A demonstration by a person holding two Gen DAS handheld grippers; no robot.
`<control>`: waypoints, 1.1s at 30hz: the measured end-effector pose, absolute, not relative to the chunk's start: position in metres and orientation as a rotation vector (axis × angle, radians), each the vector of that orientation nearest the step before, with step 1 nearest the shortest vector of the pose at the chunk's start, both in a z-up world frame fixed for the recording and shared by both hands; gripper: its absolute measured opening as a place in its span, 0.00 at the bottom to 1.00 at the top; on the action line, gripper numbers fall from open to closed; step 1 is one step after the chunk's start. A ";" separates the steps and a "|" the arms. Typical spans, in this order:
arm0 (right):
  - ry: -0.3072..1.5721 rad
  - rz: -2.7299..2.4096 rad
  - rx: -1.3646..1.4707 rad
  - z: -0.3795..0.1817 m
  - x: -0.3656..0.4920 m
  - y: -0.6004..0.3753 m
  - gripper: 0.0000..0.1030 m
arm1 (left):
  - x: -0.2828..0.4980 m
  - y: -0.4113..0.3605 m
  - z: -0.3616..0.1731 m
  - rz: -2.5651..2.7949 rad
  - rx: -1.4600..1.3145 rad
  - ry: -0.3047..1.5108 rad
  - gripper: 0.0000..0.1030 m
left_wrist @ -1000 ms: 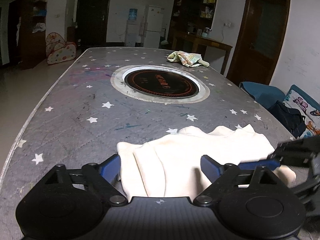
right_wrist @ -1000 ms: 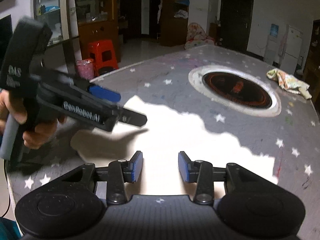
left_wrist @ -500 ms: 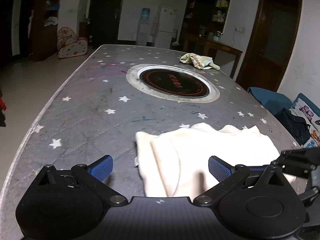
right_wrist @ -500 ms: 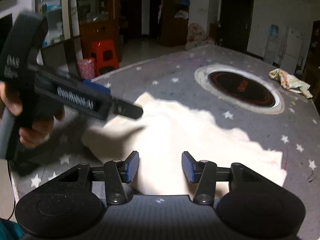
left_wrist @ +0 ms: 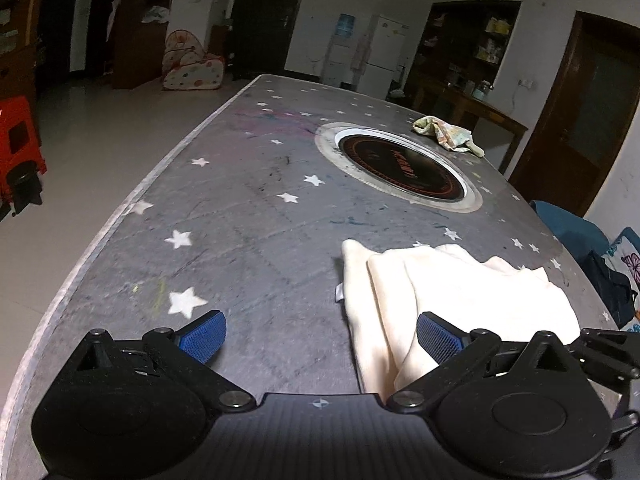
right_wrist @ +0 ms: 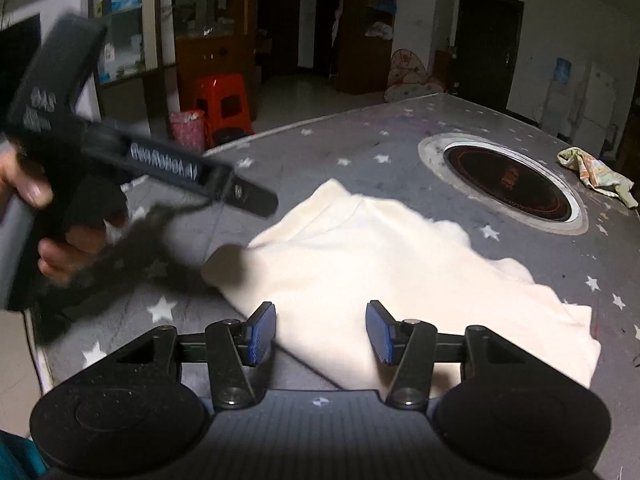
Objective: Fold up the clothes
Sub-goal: 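Move the left gripper to the sweatshirt side edge and close on it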
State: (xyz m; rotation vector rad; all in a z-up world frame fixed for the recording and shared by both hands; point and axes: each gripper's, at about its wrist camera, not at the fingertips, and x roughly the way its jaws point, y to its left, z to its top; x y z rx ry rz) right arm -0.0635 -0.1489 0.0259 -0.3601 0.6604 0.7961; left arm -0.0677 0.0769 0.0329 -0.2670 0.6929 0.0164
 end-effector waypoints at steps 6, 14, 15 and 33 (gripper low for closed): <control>0.608 0.814 -0.356 0.039 -0.077 -0.142 0.48 | -0.081 0.078 0.039 0.031 -0.270 0.686 1.00; 0.605 0.868 -0.398 0.036 -0.090 -0.115 0.46 | -0.096 0.088 0.046 0.059 -0.291 0.673 1.00; 0.614 0.868 -0.402 0.034 -0.090 -0.112 0.45 | -0.098 0.090 0.047 0.061 -0.292 0.672 1.00; 0.639 0.874 -0.480 0.034 -0.096 -0.087 0.49 | -0.098 0.107 0.043 0.067 -0.296 0.661 1.00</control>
